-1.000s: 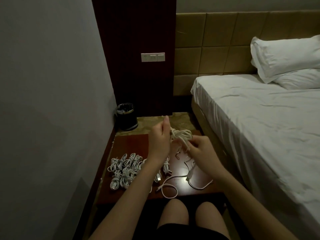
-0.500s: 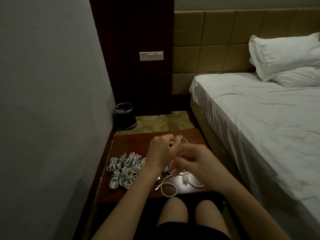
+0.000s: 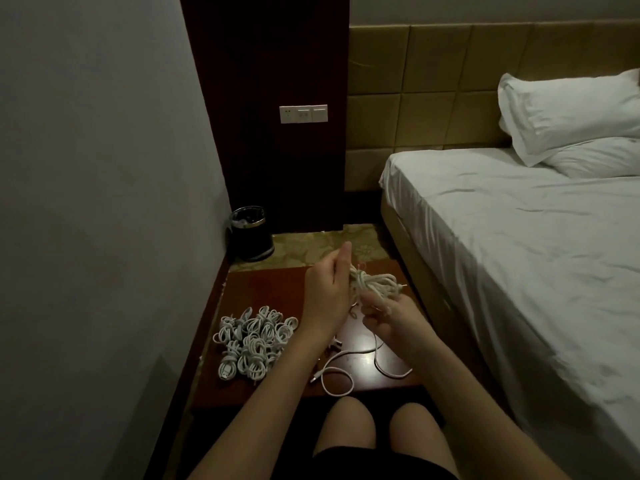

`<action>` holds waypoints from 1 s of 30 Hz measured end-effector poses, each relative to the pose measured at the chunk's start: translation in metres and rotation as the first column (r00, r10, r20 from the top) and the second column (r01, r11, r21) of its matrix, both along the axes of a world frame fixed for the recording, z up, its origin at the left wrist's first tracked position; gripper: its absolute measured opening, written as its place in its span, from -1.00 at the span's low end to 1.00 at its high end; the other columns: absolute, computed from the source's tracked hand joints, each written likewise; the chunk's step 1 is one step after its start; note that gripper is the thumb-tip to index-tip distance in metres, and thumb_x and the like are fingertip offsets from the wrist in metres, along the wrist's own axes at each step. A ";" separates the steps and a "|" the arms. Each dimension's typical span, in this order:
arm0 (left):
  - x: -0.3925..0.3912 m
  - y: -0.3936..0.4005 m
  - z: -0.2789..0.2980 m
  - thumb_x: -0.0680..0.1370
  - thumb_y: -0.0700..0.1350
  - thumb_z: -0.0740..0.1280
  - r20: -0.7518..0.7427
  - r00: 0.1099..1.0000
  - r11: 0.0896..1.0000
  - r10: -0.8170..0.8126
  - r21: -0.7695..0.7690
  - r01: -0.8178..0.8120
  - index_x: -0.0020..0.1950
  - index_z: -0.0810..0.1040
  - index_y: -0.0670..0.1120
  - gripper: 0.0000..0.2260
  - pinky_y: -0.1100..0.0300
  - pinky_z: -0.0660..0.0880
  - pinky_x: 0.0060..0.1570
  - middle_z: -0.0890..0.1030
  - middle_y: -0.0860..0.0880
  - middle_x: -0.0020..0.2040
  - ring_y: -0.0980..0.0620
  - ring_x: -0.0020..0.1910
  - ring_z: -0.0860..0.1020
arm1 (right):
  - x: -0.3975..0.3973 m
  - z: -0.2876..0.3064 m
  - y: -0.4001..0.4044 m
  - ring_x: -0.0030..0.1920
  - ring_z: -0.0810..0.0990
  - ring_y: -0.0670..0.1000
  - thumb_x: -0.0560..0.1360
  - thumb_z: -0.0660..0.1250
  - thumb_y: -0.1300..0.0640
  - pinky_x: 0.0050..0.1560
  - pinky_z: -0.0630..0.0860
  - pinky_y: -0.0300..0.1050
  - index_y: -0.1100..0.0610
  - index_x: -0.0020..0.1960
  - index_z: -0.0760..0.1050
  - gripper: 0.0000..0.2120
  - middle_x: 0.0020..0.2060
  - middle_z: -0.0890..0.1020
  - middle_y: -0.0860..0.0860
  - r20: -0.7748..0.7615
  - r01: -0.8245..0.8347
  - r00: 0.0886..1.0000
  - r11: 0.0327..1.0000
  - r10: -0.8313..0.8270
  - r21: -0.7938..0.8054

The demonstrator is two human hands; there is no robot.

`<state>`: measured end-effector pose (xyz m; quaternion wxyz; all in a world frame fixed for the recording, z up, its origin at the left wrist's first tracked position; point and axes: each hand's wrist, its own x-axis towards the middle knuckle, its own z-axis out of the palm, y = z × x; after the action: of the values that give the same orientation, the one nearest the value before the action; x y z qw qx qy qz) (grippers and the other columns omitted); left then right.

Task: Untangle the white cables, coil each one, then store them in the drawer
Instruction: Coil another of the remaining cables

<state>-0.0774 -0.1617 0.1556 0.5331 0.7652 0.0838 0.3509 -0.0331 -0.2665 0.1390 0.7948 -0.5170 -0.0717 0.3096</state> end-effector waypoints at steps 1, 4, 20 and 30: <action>0.000 0.003 0.001 0.56 0.20 0.09 -0.015 1.000 0.999 0.013 -0.043 -0.014 -0.36 0.35 -0.07 -0.57 0.07 0.29 -0.42 0.36 -0.05 -0.48 0.01 -0.49 0.34 | -0.006 -0.005 0.001 -0.46 0.45 -0.17 0.49 0.35 0.30 -0.45 0.34 -0.37 0.20 -0.13 0.56 -0.95 -0.38 0.50 0.00 0.065 0.026 0.998 1.000 -0.025 -0.006; 0.001 0.012 0.000 0.59 0.19 0.08 -0.056 0.998 0.987 0.000 -0.161 -0.009 -0.30 0.37 -0.07 -0.59 0.14 0.28 -0.40 0.38 0.05 -0.48 0.09 -0.49 0.34 | -0.014 -0.012 -0.006 -0.25 0.60 -0.22 0.48 0.39 0.23 -0.24 0.45 -0.38 0.19 -0.02 0.66 -0.89 -0.25 0.67 -0.10 0.558 0.284 0.809 0.954 -0.187 -0.092; -0.005 0.007 0.001 0.55 -0.14 0.37 -0.083 0.986 0.858 -0.146 -0.506 0.085 -0.13 0.60 -0.27 -0.81 0.30 0.52 -0.29 0.62 -0.06 -0.33 0.10 -0.33 0.60 | -0.012 -0.011 -0.013 -0.11 0.47 -0.07 0.52 0.28 0.13 -0.05 0.34 -0.33 0.20 0.06 0.66 -0.76 -0.18 0.64 0.03 0.970 0.572 -0.196 0.820 0.146 -0.008; -0.010 0.013 0.006 0.51 -0.15 0.43 -0.099 0.980 0.959 -0.170 -0.247 0.141 -0.16 0.67 -0.06 -0.94 0.08 0.56 -0.08 0.70 -0.09 -0.21 0.03 -0.19 0.65 | -0.011 0.024 -0.025 -0.42 0.54 -0.07 0.56 0.32 0.09 -0.26 0.48 -0.07 0.17 -0.27 0.64 -0.71 -0.48 0.59 -0.03 0.919 0.380 0.316 0.856 0.235 -0.350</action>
<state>-0.0877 -0.1491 0.1612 0.6415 0.7192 0.0966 0.2489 -0.0446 -0.2916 0.1625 0.4459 -0.7902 -0.4122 -0.0827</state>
